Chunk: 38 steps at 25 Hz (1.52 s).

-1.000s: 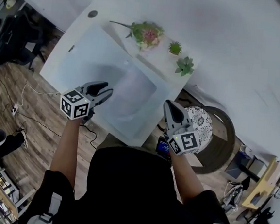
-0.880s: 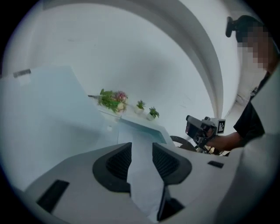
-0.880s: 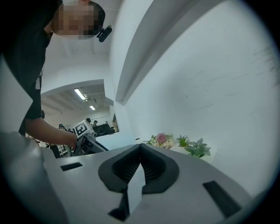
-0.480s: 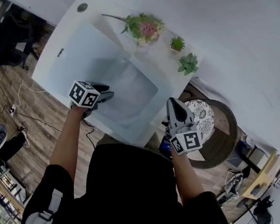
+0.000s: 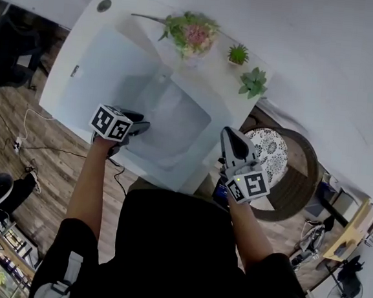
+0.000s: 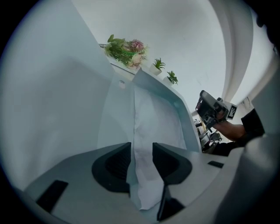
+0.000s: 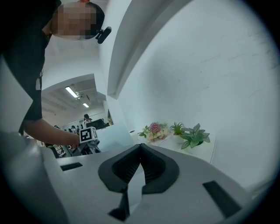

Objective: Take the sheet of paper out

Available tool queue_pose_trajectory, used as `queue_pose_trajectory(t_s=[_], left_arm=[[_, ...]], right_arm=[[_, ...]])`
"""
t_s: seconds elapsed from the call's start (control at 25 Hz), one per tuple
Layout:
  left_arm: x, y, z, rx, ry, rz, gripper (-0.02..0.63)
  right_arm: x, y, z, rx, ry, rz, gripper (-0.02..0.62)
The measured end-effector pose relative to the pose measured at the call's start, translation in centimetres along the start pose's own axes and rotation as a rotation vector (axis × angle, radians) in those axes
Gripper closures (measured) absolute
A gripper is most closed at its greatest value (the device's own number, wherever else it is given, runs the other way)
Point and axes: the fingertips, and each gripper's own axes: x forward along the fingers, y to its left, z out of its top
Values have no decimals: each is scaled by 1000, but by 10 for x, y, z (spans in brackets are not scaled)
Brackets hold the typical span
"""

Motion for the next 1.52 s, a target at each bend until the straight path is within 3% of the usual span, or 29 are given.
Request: queue_pose_trajectory(t_s=[0.2,0.4,0.6,0.76,0.92,1.04,1.36,1.52], left_arm=[[4,-8,-9,-6,57,-44,451],[6,-7,-8,-31,55,-50,457],[9,-5,-11,-75,48,-84,534],[9,-8,-14,-40,66,-64,551],[10,-18,-13,1,73,-53,462],[11,-20,-14,27,86,-33,457],[30,-50,-13,19,70,-121,463],[28,-47,-8,133,62,-23,460]], right_arm=[[0,-2,-1,-1,4,-2,584],[1,-1,-4,4,12,4,584],[2,1,-4,2,9,9,584],[1,-1,-2,9,2,0,584],[-3,-6,-3,14,3,-13,584],[-2,-6,-4,27,0,-17,584],[-3,-3,-3,31,-4,-19,584],[-6,-7,-4,36,-4,-29,584]])
